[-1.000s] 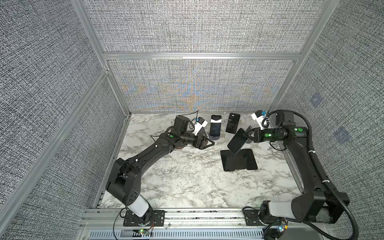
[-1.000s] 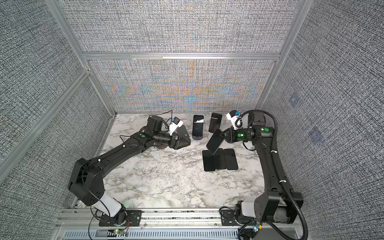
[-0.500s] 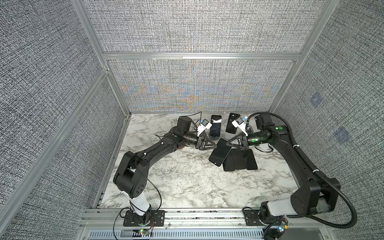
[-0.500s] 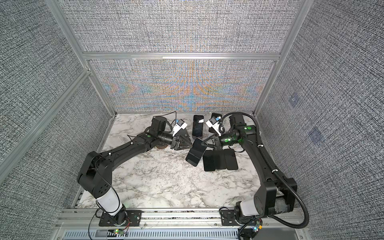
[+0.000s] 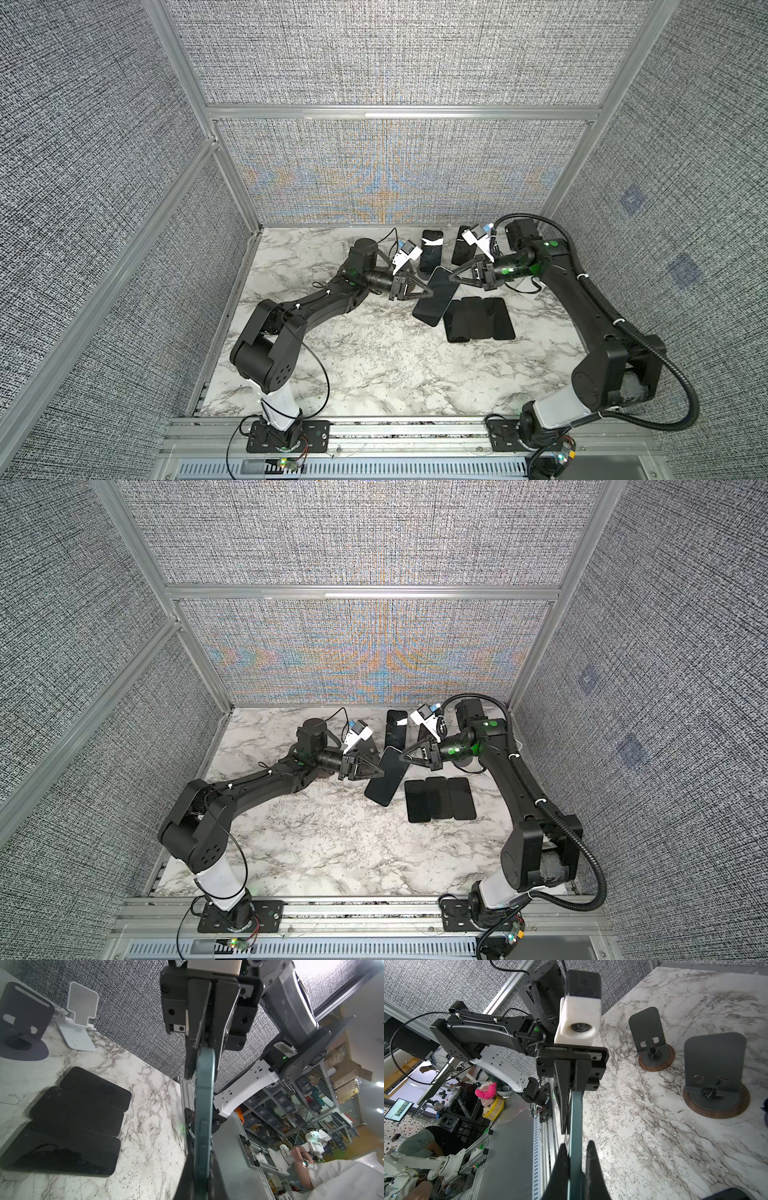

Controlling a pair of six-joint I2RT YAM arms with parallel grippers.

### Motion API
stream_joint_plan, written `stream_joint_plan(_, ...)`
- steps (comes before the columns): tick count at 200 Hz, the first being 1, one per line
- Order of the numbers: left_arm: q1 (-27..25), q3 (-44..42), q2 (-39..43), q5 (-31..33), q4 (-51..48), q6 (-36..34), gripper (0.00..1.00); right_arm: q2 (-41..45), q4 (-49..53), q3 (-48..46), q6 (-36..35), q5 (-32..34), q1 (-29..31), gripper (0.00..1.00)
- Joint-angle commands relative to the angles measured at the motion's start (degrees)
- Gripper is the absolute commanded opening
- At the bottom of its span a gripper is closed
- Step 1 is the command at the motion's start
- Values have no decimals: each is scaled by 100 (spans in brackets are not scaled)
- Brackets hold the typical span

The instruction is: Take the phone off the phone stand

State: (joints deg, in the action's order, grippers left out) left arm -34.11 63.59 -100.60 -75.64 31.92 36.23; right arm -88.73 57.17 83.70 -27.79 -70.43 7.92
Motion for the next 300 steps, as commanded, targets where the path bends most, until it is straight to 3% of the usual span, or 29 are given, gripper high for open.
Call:
stream_joint_plan(1,-8,22,-8,135,496,288,0,-6,110,43,-120,79,21,13)
stream_joint_plan(20,-2,40,68,413,64,-56,0,4,112,54,34,324,-107,44)
stream_joint_plan(39,-14,121,261,1108,-1110,-823,0,100,-13,-17,463,754,-388,56)
stream_joint_plan(60,-11,221,442,2187,-2180,-1231,0,405,-697,-371,1524,1743,-709,58)
stream_joint_plan(85,-17,177,451,2994,-2378,-809,0,835,-1038,-823,2441,3420,-935,58)
stream_joint_plan(111,-64,171,312,3924,-2818,-48,0,979,-881,-1181,2850,5704,-1033,55)
stream_joint_plan(138,-328,119,200,4737,-3160,400,0,889,-877,-1562,3185,6810,-1261,48)
stream_joint_plan(165,-569,20,-11,5333,-3103,953,0,945,-1496,-2236,3609,7107,-1356,31)
stream_joint_plan(207,-758,-105,-371,5670,-2656,1581,0,581,-2256,-2808,3759,7264,-1459,8)
stream_joint_plan(300,-1128,37,-909,5856,-2769,2288,0,-259,-2793,-2861,3518,7481,-1547,4)
